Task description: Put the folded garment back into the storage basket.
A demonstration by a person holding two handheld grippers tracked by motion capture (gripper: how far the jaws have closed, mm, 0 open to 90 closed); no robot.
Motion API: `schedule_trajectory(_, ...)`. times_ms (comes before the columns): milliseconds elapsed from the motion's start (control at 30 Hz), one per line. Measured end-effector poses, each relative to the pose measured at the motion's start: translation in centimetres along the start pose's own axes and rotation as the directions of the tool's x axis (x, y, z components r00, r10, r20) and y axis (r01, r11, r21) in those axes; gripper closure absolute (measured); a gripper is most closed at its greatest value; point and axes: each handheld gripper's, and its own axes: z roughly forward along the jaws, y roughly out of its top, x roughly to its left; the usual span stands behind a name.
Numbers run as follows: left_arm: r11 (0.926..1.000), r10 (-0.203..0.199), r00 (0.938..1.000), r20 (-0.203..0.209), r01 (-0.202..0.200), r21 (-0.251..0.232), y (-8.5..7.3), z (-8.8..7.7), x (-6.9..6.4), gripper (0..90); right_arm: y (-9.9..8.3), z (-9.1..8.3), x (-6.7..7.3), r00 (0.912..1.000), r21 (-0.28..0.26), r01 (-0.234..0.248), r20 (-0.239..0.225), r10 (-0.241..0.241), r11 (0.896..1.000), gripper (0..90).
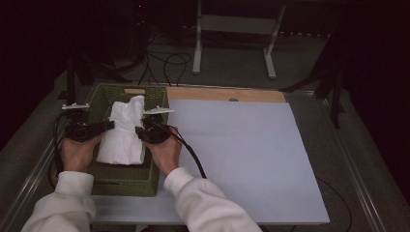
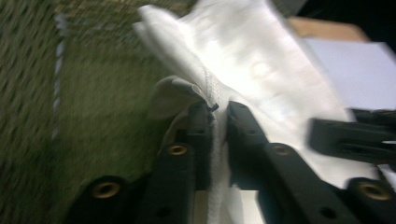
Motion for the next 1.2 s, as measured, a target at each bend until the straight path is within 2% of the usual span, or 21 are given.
schedule_trajectory(33, 0.9994, -0.019, 0.9982, -0.057, 0.021, 0.028, 0.0, 0.2, 0.1, 67.4, 0.0, 0.0, 0.0, 0.9999, 0.004, 0.003, 0.011, -0.003, 1.0, 64.4)
schedule_trajectory(67, 0.9987, -0.034, 0.9955, -0.089, 0.038, 0.036, 0.0, 0.3, 0.3, 51.4, 0.0, -0.1, 0.0, 0.9999, 0.014, 0.001, 0.017, -0.001, 1.0, 51.2)
schedule_trajectory(133, 0.9973, -0.06, 0.9885, -0.138, 0.065, 0.033, -0.1, 0.2, 0.7, 32.1, 0.1, -0.3, 0.0, 0.9991, 0.038, -0.01, 0.041, 0.008, 0.999, 33.9)
schedule_trajectory(167, 0.997, -0.067, 0.9854, -0.157, 0.072, 0.027, -0.1, 0.1, 0.9, 25.2, 0.2, -0.6, -0.1, 0.9982, 0.029, -0.009, 0.06, 0.007, 1.0, 28.0)
schedule_trajectory(200, 0.9968, -0.076, 0.9853, -0.153, 0.079, 0.013, -0.2, -0.1, 1.0, 22.5, 0.4, -0.9, -0.2, 0.9974, 0.02, -0.001, 0.072, -0.001, 1.0, 26.4)
schedule_trajectory(267, 0.9963, -0.084, 0.9855, -0.147, 0.086, 0.003, -0.3, -0.2, 1.1, 19.4, 0.8, -1.6, -0.3, 0.9937, -0.005, 0.006, 0.112, -0.005, 1.0, 17.4)
schedule_trajectory(467, 0.996, -0.085, 0.9874, -0.134, 0.081, -0.038, -0.1, -0.2, 0.7, 15.5, 1.5, -2.8, -0.9, 0.9931, -0.019, 0.039, 0.111, -0.036, 0.999, 15.7)
schedule_trajectory(633, 0.9967, -0.063, 0.9931, -0.099, 0.057, -0.057, 0.0, -0.3, 0.3, 12.7, 1.5, -3.0, -1.5, 0.9951, -0.011, 0.051, 0.085, -0.05, 0.999, 14.4)
schedule_trajectory(967, 0.9955, -0.049, 0.9969, -0.062, 0.043, -0.084, 0.0, -0.4, 0.0, 3.3, 1.5, -3.3, -1.9, 0.9955, -0.004, 0.066, 0.069, -0.065, 0.998, 14.1)
schedule_trajectory(1100, 0.9959, -0.035, 0.9978, -0.056, 0.03, -0.085, 0.0, -0.4, -0.2, 1.8, 1.5, -3.4, -2.0, 0.995, -0.001, 0.072, 0.07, -0.072, 0.997, 14.0)
schedule_trajectory(1200, 0.9955, -0.006, 0.9989, -0.047, 0.002, -0.095, -0.1, -0.5, -0.5, 1.0, 1.5, -3.5, -2.2, 0.9945, 0.002, 0.082, 0.066, -0.082, 0.997, 14.0)
